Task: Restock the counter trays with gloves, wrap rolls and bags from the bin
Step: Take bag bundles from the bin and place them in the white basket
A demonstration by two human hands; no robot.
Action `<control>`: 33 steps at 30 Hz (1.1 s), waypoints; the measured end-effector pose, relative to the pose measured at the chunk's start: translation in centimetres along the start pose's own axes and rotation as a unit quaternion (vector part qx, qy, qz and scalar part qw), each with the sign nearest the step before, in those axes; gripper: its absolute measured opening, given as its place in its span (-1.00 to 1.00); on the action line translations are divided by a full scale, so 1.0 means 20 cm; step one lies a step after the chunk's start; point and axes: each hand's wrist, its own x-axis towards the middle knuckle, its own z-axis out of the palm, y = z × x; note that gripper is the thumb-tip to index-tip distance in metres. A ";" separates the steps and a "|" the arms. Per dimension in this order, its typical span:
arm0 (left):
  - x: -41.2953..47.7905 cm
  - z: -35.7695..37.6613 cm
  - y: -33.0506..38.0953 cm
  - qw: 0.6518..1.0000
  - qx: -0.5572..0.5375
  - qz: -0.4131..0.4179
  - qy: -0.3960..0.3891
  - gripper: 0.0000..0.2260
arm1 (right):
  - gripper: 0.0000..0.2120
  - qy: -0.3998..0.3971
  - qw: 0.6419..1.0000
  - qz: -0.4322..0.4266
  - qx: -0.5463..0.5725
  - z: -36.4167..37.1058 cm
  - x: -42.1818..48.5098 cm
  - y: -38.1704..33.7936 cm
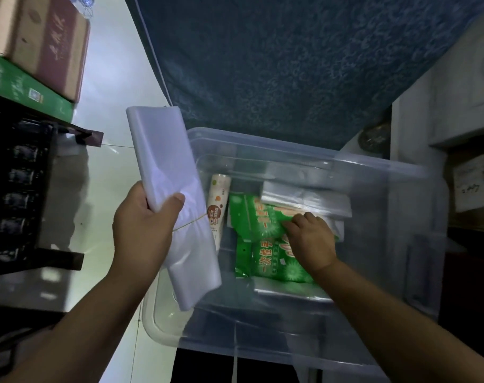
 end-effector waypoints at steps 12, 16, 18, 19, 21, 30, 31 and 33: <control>0.02 0.01 -0.01 0.998 0.060 0.008 -0.007 -0.87 | -0.67 -0.253 0.964 -0.060 0.057 -0.05 -0.29 -0.10; 0.02 0.02 -0.03 0.998 0.066 0.020 0.003 -0.86 | -0.86 -0.107 0.991 -0.031 0.081 0.01 -0.09 -0.12; 0.03 0.04 -0.05 0.997 0.066 0.030 0.015 -0.84 | -0.78 -0.073 0.993 -0.034 0.086 0.08 0.03 -0.11; 0.03 0.04 -0.06 0.997 0.063 0.033 0.022 -0.83 | -0.65 -0.092 0.991 -0.025 0.089 0.13 0.08 -0.11; 0.04 0.06 -0.08 0.997 0.053 0.036 0.036 -0.83 | -0.39 -0.143 0.988 -0.014 0.064 0.22 0.15 -0.09; 0.03 0.08 -0.08 0.993 0.079 0.069 0.050 -0.83 | -0.24 -0.108 0.991 -0.059 -0.050 0.26 0.22 -0.01; 0.03 0.07 -0.08 0.992 0.085 0.074 0.048 -0.83 | -0.30 -0.079 0.993 -0.077 -0.050 0.25 0.20 0.00; 0.03 0.07 -0.08 0.992 0.092 0.079 0.045 -0.81 | -0.35 -0.036 0.993 -0.096 -0.055 0.24 0.17 0.02</control>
